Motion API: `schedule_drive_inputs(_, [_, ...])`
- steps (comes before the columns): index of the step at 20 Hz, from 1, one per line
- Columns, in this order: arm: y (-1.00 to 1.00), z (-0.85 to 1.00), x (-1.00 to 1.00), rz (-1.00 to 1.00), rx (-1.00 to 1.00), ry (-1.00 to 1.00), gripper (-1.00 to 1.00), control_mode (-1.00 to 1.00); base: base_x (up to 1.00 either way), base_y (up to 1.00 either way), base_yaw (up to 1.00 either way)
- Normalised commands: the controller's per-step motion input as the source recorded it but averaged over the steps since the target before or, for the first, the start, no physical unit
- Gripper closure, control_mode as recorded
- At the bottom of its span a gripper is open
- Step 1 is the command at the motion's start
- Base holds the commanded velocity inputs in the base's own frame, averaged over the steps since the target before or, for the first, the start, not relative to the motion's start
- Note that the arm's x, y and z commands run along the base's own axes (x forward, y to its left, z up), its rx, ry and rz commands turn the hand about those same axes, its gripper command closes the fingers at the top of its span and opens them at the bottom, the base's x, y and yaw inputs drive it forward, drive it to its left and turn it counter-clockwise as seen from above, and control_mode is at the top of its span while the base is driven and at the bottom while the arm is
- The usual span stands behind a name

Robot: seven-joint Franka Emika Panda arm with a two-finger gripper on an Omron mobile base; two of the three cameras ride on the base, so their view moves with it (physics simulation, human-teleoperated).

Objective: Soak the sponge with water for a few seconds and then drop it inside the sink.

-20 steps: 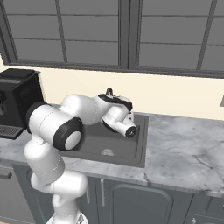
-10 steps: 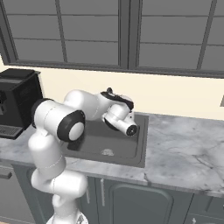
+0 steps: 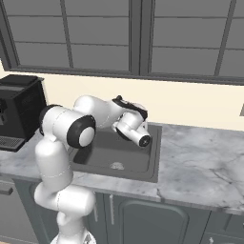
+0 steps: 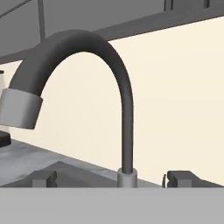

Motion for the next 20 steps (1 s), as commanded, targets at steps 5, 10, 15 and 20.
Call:
schedule_drive_inputs(5, [-0.1,0.0,0.21,0.0,0.0,0.0,-1.0,-1.0,0.0,0.0,0.0])
schedule_drive_inputs(10, [-0.04,-0.06,0.11,0.0,0.0,0.0,-1.0,-1.0,0.0,0.0,0.0])
schedule_drive_inputs(15, [0.0,-0.23,0.11,0.0,0.0,0.0,-1.0,-1.0,0.0,0.0,0.0])
schedule_drive_inputs(20, [0.0,-0.24,0.16,0.0,0.0,0.0,-1.0,-1.0,0.0,0.0,0.0])
